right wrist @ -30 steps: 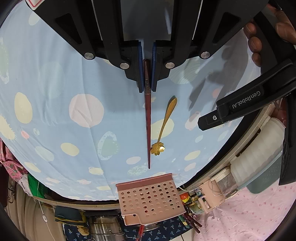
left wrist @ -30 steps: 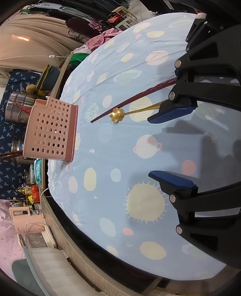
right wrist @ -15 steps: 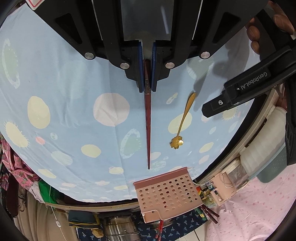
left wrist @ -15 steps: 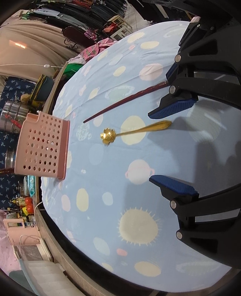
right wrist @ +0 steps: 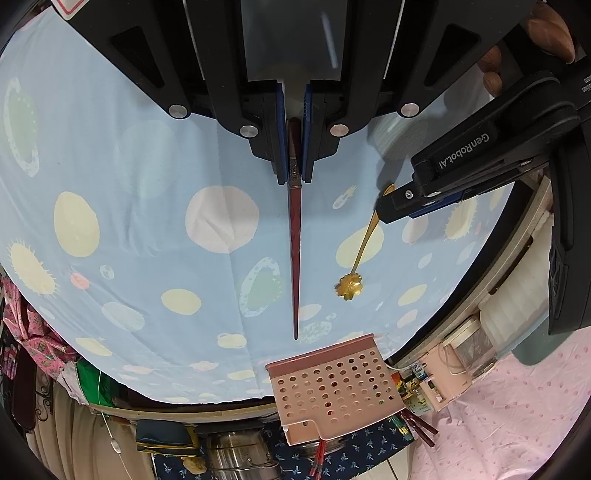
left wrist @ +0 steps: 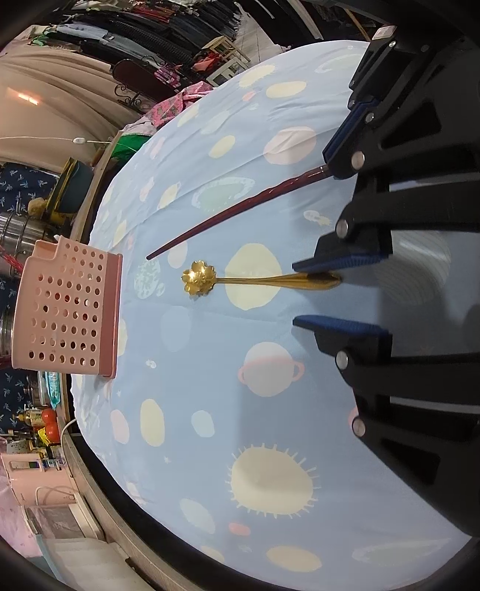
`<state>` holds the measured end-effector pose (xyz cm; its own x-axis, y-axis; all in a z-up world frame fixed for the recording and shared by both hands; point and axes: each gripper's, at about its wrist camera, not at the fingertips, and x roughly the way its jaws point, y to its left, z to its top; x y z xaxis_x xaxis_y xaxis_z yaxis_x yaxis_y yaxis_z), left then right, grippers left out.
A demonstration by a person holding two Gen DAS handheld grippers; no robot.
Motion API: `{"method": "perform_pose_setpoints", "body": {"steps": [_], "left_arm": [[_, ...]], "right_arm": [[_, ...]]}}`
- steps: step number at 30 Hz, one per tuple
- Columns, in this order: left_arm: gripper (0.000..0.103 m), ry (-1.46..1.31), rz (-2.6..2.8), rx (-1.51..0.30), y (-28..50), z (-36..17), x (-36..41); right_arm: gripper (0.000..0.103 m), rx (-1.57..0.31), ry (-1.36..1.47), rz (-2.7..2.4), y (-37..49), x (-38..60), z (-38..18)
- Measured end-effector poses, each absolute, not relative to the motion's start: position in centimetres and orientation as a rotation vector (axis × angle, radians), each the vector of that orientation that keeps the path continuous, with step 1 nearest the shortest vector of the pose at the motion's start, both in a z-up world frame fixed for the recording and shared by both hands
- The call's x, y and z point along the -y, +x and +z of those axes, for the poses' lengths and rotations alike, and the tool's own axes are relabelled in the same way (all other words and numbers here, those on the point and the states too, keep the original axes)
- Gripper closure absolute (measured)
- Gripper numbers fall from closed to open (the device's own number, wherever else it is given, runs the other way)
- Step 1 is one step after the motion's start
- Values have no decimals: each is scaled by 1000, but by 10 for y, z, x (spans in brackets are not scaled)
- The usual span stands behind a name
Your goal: Organize utensils
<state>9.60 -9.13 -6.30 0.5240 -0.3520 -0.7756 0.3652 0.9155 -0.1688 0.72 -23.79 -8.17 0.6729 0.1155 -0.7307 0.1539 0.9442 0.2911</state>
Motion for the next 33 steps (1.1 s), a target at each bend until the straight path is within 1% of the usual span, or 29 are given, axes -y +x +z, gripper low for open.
{"method": "perform_pose_setpoints", "body": {"steps": [1,7,16,21,23,24,25,27,32,33], "left_arm": [[90,14,-431,-927,96,-63,91],[100,0,-436,-920,95,-55,86],[103,-23,-442,-827,93,-15,78],[103,-27,-448,-818,93,-10,76],[101,-26,-452,-840,93,-18,77],[96,-27,-466,-858,94,-24,79],[83,-24,-470,-869,93,-30,80],[66,-19,-461,-880,93,-39,82],[67,-35,-454,-927,100,-60,83],[70,-37,-452,-934,101,-64,82]], "right_arm": [[96,-837,345,-22,8,237,-82],[96,-835,348,-21,7,237,-81],[96,-765,353,-22,1,243,-50],[96,-728,352,-24,0,247,-35],[96,-733,356,-24,0,248,-37],[96,-738,357,-24,1,248,-38],[96,-744,360,-23,1,247,-41],[96,-756,361,-18,1,246,-44],[96,-763,355,-11,0,243,-47],[96,-764,354,-10,0,242,-47]]}}
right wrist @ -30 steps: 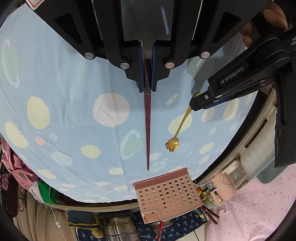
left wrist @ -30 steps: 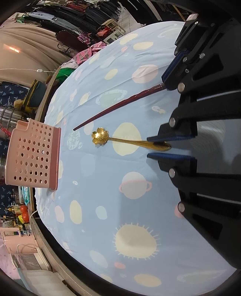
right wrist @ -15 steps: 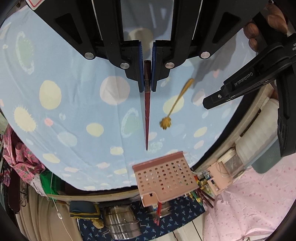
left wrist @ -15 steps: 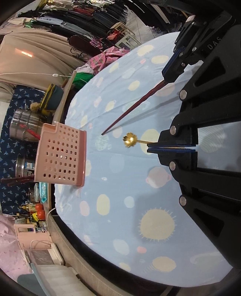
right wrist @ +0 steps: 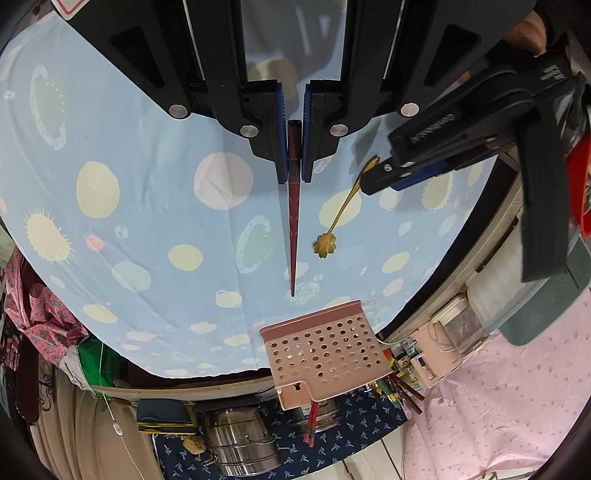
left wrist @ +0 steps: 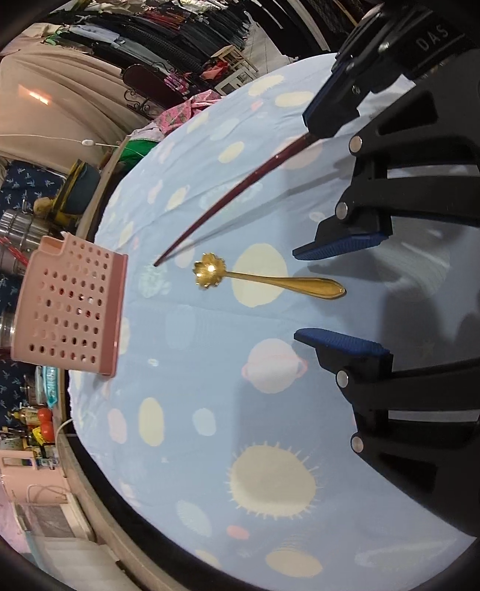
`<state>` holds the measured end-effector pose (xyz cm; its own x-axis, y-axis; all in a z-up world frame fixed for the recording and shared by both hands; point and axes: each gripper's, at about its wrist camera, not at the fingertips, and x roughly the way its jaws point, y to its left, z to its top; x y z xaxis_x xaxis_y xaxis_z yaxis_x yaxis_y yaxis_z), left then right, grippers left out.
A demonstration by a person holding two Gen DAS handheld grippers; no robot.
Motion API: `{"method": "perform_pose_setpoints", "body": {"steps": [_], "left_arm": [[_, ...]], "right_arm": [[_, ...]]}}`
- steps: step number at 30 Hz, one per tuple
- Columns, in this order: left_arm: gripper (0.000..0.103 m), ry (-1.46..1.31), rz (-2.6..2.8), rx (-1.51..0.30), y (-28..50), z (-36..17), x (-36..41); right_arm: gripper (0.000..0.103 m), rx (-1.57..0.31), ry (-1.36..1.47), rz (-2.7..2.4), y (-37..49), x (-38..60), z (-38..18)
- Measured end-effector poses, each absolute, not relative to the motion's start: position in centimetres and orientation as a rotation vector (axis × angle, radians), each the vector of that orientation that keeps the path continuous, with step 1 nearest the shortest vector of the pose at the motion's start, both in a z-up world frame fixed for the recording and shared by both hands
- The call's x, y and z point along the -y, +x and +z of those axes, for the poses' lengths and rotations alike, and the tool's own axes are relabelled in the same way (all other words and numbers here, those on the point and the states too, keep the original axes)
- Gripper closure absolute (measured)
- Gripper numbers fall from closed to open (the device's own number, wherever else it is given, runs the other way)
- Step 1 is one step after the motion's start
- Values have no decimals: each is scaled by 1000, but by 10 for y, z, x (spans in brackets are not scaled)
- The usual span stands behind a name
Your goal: Organize utensils
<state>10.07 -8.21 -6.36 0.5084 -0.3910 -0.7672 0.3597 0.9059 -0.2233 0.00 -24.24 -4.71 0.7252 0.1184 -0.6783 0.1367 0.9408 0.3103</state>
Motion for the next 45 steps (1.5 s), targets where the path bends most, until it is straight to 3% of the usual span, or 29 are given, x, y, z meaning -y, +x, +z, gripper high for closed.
{"method": "perform_pose_setpoints", "body": {"steps": [2,4,11,18,20,21,30,45], "left_arm": [[77,-26,-461,-928,100,-63,82],[92,-20,-473,-935,98,-64,84],[93,-11,-489,-932,91,-58,85],[94,-34,-475,-855,87,-15,73],[95,-47,-474,-831,89,0,70],[102,-51,-473,-819,90,7,70],[102,-89,-470,-727,116,60,72],[102,-59,-448,-700,154,92,68]], "right_arm": [[96,-766,355,-10,0,242,-48],[96,-769,357,-11,0,243,-49],[96,-774,357,-10,0,240,-51],[96,-744,353,-6,-2,241,-36],[96,-730,355,-3,-2,242,-28],[96,-719,356,0,-2,242,-23],[96,-641,343,22,20,248,26],[96,-545,348,12,54,270,77]]}}
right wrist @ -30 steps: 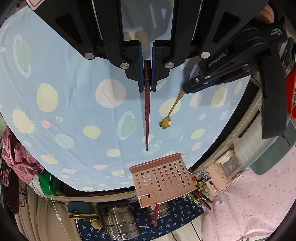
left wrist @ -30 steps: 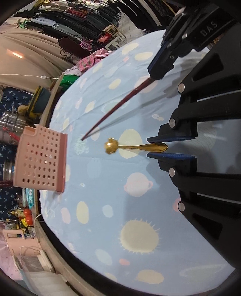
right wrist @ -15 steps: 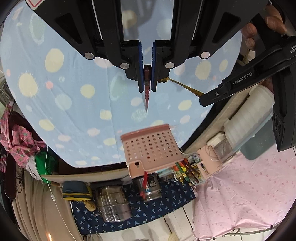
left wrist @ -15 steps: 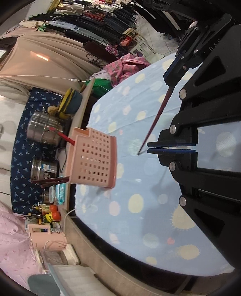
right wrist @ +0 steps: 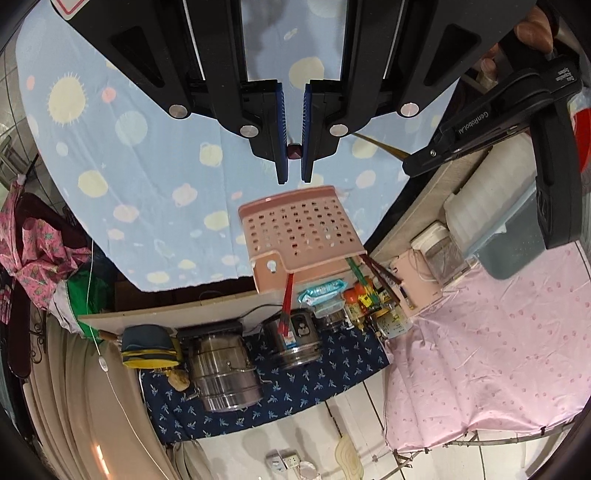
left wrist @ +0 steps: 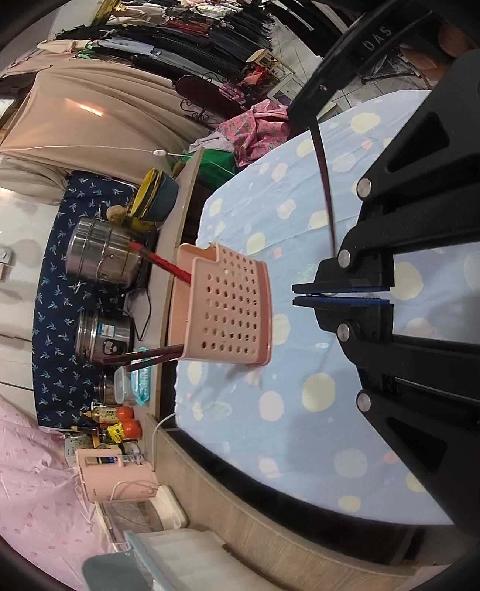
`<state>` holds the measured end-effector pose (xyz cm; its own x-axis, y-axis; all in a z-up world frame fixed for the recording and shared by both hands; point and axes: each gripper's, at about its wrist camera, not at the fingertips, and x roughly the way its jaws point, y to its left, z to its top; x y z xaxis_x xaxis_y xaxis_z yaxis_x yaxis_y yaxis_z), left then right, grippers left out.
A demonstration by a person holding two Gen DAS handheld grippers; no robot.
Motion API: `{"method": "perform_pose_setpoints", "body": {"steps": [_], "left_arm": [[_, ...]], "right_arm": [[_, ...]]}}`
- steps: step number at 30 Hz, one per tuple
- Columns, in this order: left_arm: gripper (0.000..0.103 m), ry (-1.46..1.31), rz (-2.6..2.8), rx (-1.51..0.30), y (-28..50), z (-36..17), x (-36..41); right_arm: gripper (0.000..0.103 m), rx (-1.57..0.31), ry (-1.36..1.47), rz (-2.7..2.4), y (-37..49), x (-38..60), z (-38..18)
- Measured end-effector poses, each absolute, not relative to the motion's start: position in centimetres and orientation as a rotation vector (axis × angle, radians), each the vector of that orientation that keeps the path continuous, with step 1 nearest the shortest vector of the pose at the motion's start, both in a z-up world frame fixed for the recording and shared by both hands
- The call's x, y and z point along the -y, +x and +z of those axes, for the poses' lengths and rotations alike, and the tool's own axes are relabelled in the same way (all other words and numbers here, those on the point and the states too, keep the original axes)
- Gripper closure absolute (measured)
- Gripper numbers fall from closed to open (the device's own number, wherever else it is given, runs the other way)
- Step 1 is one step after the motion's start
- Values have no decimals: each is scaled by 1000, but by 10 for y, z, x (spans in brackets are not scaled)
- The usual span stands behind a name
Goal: Organize utensils
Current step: 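Carry the gold spoon and dark red chopstick over the pink basket, then lower the spoon and chopstick into the pink basket and open both grippers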
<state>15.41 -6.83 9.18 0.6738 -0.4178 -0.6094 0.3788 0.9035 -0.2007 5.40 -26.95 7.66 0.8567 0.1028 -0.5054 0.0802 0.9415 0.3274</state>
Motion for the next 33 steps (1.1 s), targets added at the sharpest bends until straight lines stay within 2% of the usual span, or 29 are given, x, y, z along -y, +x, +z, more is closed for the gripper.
{"method": "perform_pose_setpoints", "body": {"steps": [15,24,33], "left_arm": [[102,-20,-415,-583,221,158,74],[102,-15,-391,-507,273,194,80],[102,-13,-378,-497,314,201,89]], "right_arm": [[96,-394,314,45,120,286,153],[96,-271,308,85,187,289,222],[96,-217,290,81,245,285,252]]}}
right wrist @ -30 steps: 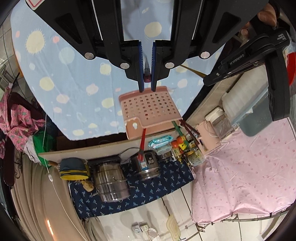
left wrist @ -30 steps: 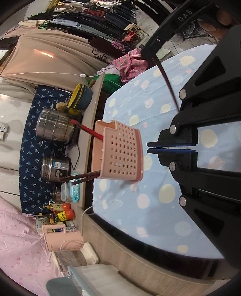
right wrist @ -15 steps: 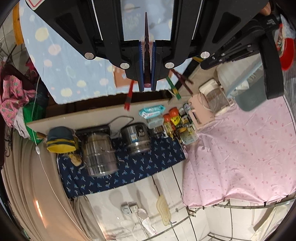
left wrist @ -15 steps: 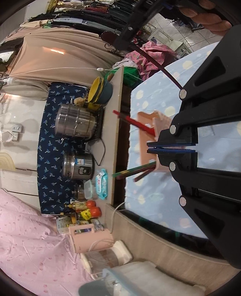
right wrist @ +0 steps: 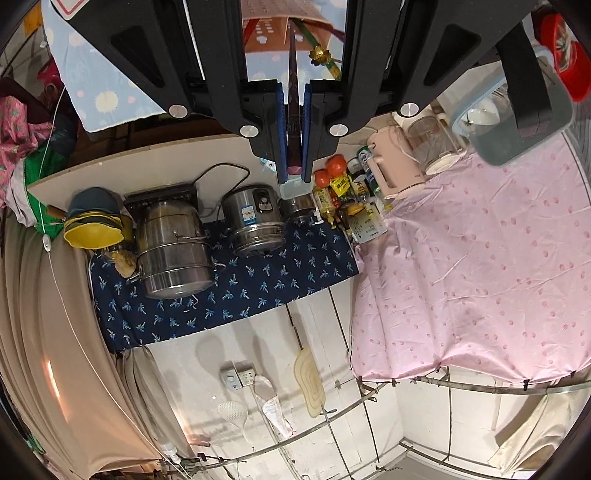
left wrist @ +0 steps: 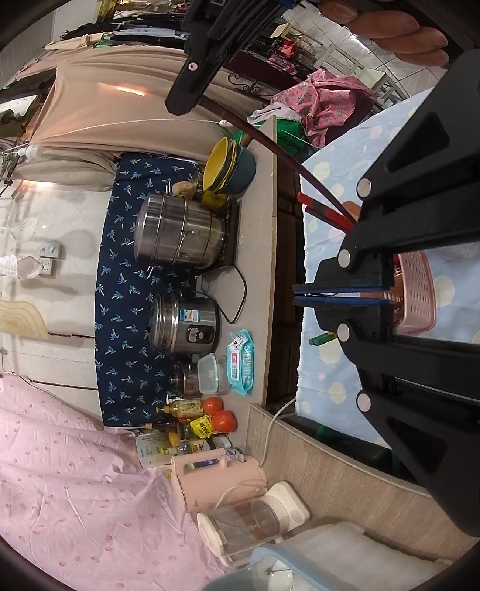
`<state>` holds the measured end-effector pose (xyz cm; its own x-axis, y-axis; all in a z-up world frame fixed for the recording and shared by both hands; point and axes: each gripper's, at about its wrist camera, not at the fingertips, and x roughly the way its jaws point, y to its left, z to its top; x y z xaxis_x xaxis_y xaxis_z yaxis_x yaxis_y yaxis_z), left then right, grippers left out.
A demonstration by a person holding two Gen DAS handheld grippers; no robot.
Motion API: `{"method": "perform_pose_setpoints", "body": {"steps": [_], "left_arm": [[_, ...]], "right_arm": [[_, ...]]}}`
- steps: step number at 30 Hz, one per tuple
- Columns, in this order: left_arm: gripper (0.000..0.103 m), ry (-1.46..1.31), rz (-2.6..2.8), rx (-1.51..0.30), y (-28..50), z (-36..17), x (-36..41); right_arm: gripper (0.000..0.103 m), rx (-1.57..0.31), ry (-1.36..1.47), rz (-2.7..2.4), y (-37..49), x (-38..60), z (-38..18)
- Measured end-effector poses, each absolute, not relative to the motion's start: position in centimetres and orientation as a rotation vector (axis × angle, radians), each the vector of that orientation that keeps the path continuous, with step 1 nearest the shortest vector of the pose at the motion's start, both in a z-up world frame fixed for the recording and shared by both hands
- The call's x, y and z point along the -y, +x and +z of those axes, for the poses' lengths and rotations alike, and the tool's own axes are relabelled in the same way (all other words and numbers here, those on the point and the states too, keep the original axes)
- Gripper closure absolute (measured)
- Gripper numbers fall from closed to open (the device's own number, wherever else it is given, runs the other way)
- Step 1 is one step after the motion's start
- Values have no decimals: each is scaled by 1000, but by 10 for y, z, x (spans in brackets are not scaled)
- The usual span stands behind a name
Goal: Organize utensils
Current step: 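Lower the spoon and chopstick into the pink basket and open both grippers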
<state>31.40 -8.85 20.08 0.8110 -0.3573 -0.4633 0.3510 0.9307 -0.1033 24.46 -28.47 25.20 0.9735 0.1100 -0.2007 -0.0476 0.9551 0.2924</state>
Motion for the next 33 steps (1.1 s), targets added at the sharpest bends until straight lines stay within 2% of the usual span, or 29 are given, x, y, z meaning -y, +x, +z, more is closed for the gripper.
{"method": "perform_pose_setpoints", "body": {"steps": [18,33], "left_arm": [[102,-38,-364,-596,357,151,93],[102,-58,-377,-604,332,148,83]], "right_arm": [[96,-355,324,39,297,296,184],[96,-402,328,32,302,300,160]]}}
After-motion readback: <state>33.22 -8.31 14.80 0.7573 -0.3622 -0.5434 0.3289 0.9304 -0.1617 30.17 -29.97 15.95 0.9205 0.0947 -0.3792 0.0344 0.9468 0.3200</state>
